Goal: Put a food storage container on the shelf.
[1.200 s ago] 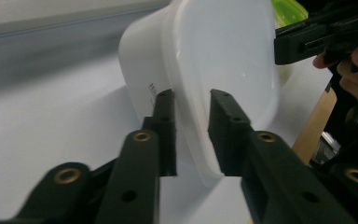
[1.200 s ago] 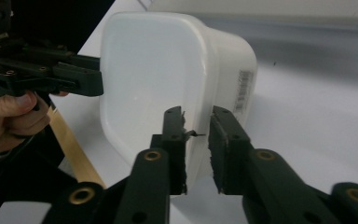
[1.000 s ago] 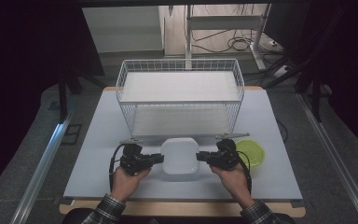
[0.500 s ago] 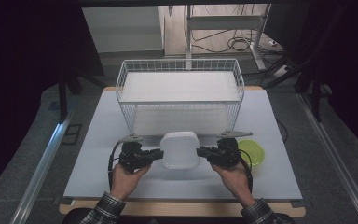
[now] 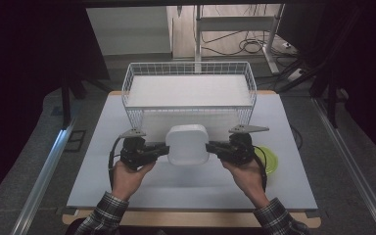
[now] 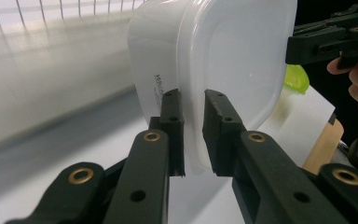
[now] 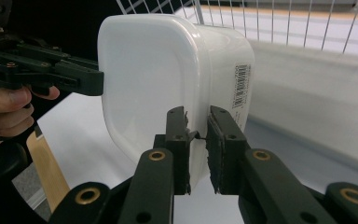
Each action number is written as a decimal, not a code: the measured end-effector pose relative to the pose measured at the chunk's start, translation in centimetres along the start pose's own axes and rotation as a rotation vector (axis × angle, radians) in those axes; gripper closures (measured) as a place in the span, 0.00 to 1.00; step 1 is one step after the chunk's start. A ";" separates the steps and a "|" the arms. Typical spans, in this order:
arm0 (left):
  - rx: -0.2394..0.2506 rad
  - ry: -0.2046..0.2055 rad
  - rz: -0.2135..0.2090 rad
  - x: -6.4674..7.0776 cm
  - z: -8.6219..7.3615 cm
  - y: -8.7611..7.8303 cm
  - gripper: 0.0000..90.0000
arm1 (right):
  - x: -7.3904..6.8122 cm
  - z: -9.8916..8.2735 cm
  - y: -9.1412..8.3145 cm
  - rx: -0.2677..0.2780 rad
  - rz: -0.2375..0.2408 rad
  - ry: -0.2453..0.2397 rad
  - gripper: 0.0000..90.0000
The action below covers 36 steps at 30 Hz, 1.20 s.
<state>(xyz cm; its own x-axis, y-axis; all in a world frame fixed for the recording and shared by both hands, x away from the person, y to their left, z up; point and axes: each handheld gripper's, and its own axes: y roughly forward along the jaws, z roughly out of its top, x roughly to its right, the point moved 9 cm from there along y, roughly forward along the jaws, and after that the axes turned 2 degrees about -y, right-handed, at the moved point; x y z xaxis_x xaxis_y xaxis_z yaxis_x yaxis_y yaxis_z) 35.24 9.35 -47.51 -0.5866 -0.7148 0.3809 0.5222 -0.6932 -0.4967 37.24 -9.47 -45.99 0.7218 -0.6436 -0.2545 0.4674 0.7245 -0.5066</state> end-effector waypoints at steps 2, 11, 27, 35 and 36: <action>0.011 0.008 0.005 0.1 0.7 -0.4 0.88 | -0.1 0.7 -0.2 0.012 0.002 -0.006 0.88; 0.052 0.039 0.021 0.6 4.0 -1.8 0.88 | -0.4 4.1 -1.0 0.053 0.006 -0.029 0.88; 0.104 0.061 0.030 0.6 10.2 -3.5 0.88 | -0.1 10.4 -2.1 0.113 0.012 -0.045 0.88; 0.113 0.057 0.034 0.0 13.0 -3.3 0.88 | 0.9 13.0 -1.9 0.135 -0.001 -0.034 0.88; 0.114 0.057 0.036 -0.1 13.3 -3.2 0.88 | 1.0 13.2 -1.9 0.137 -0.002 -0.034 0.88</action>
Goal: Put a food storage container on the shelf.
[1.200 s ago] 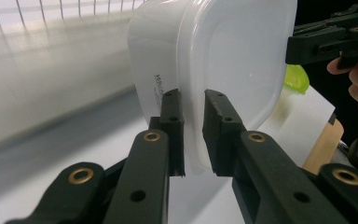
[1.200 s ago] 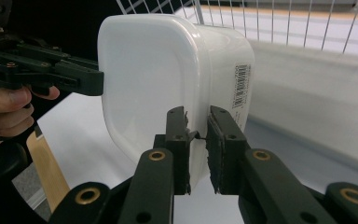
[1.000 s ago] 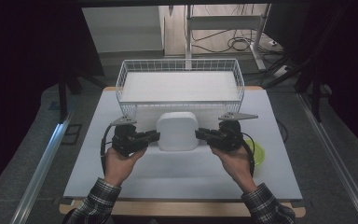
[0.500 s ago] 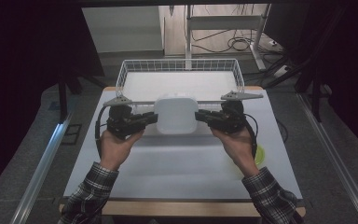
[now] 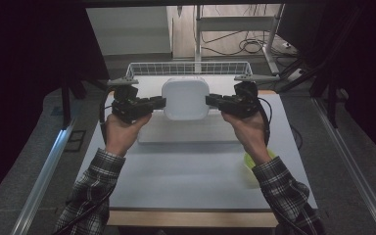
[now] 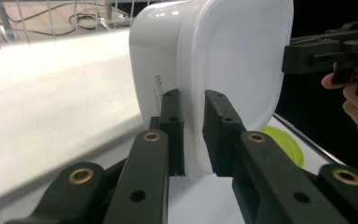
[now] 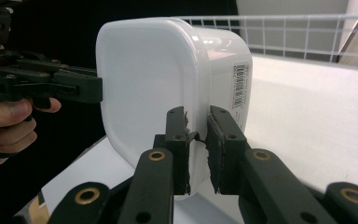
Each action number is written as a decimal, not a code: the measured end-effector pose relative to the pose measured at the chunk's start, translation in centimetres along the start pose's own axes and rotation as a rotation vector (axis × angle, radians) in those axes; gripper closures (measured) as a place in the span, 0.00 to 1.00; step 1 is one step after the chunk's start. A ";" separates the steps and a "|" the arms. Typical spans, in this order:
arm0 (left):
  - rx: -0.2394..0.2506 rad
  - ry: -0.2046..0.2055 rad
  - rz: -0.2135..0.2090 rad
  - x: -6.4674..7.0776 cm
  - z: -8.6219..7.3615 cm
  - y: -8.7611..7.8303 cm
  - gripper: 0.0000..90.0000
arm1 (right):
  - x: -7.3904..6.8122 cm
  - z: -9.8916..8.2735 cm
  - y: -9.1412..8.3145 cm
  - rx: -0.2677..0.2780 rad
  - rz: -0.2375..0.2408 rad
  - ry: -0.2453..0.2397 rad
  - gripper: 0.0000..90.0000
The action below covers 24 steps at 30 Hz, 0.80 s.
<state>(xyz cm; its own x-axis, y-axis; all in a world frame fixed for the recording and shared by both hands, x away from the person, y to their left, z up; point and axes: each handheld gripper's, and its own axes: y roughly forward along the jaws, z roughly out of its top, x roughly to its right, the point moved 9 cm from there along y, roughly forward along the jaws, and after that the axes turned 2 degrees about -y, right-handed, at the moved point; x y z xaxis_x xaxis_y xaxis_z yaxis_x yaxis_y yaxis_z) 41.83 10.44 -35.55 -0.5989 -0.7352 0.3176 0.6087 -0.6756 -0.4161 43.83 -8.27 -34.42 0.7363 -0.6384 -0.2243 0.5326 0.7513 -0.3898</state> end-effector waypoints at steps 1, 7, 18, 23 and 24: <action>0.001 -0.001 0.002 -0.1 0.3 0.1 0.88 | 0.1 0.3 0.1 0.000 -0.001 0.005 0.88; 0.003 -0.014 0.002 -0.9 1.8 0.9 0.88 | 1.3 1.7 0.8 0.002 -0.017 0.026 0.87; -0.002 -0.047 -0.009 -2.2 2.6 2.5 0.88 | 3.1 2.5 2.1 -0.009 -0.039 0.069 0.87; 0.021 -0.058 -0.023 -2.4 2.8 2.7 0.87 | 3.5 2.6 2.4 -0.008 -0.036 0.086 0.87; 0.025 -0.056 -0.025 -2.5 2.8 2.7 0.87 | 3.6 2.6 2.5 -0.007 -0.035 0.089 0.86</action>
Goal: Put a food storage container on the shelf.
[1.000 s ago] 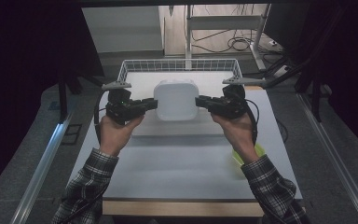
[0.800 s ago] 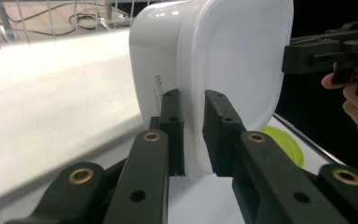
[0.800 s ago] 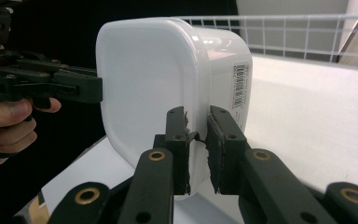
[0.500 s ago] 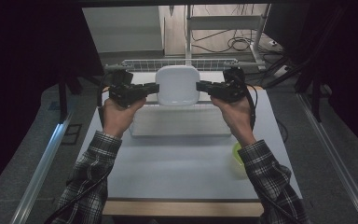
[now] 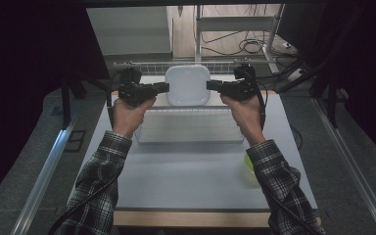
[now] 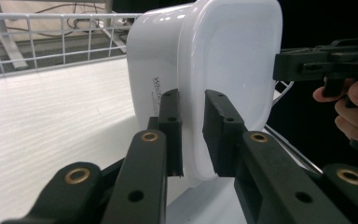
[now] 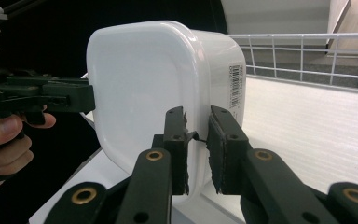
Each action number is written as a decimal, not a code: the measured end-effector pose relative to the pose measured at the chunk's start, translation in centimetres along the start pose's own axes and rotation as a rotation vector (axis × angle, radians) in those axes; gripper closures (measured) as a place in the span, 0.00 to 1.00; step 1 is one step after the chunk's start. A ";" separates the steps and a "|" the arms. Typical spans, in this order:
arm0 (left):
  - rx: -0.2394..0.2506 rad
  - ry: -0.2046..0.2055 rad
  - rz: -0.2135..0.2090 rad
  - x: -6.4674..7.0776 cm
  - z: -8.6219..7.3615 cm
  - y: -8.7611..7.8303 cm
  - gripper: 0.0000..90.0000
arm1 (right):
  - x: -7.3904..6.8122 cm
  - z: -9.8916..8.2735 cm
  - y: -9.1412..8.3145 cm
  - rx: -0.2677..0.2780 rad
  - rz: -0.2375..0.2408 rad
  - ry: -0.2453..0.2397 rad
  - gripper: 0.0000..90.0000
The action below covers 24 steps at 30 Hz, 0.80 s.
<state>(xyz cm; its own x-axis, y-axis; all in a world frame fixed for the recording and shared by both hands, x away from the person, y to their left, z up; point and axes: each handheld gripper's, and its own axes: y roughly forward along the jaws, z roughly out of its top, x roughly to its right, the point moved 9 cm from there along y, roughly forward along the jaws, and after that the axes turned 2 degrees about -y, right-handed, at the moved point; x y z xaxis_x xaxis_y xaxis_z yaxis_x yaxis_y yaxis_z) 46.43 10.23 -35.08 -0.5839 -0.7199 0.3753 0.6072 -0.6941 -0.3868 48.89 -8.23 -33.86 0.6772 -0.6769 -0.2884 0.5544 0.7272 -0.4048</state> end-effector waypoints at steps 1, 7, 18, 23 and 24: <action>0.004 0.002 0.001 0.0 0.0 0.0 0.86 | 0.0 0.0 0.0 -0.002 0.000 0.003 0.86; 0.022 0.011 -0.003 0.0 0.2 0.3 0.78 | 0.1 0.2 0.4 -0.003 -0.006 -0.007 0.82; 0.040 0.062 0.057 -0.5 0.6 1.2 0.68 | 0.2 0.7 1.4 -0.009 -0.058 -0.060 0.75; 0.041 0.065 0.077 -0.8 0.7 1.6 0.69 | 0.4 0.8 2.0 -0.006 -0.082 -0.073 0.70; 0.044 0.060 0.073 -0.9 0.7 1.6 0.69 | 0.4 0.8 2.1 -0.005 -0.082 -0.073 0.70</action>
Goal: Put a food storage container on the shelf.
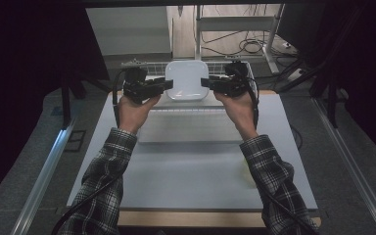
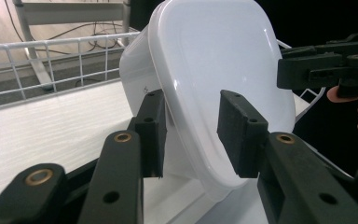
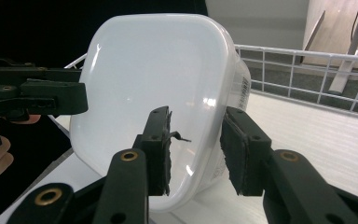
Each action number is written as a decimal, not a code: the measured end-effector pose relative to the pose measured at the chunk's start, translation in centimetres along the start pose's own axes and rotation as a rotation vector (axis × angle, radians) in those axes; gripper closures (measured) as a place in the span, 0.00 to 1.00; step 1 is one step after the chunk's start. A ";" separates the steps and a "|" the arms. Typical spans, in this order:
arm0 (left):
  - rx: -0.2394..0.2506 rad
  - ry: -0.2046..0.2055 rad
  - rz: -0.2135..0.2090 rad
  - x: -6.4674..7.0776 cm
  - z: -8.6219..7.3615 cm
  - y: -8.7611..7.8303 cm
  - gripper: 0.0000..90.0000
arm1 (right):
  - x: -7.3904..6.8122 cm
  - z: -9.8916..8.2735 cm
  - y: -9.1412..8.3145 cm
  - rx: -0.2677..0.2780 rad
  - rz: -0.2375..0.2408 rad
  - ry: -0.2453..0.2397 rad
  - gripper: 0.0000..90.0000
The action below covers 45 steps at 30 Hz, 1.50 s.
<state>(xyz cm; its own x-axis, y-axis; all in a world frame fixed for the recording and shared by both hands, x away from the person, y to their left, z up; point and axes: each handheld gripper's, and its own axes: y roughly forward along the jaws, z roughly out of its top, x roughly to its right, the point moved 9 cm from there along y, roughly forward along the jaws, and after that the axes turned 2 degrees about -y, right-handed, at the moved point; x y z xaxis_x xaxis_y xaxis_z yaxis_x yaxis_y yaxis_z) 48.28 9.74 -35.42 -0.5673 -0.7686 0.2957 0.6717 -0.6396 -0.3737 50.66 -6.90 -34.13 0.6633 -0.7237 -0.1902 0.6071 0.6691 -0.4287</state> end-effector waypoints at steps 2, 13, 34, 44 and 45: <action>0.002 -0.001 -0.004 -0.1 0.0 0.1 0.69 | 0.1 0.0 0.1 0.002 -0.001 -0.003 0.69; 0.002 -0.019 0.018 -0.7 0.1 0.5 0.60 | 0.2 -0.3 0.8 0.001 -0.032 -0.026 0.67; 0.008 0.010 0.095 -2.0 1.0 1.9 0.49 | 0.8 0.1 1.0 0.029 -0.054 -0.001 0.59; 0.000 0.077 0.022 -0.8 0.4 1.0 0.35 | 1.0 0.0 0.5 0.038 -0.040 -0.005 0.42; 0.001 0.081 0.006 -0.5 0.3 0.9 0.33 | 1.0 0.0 0.4 0.043 -0.036 -0.004 0.41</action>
<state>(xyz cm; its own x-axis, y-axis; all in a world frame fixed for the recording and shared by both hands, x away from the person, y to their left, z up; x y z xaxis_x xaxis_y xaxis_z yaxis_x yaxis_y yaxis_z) 49.27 9.54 -35.65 -0.6002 -0.7686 0.2214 0.6754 -0.6353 -0.3745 51.60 -7.33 -34.51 0.6426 -0.7466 -0.1721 0.6484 0.6495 -0.3971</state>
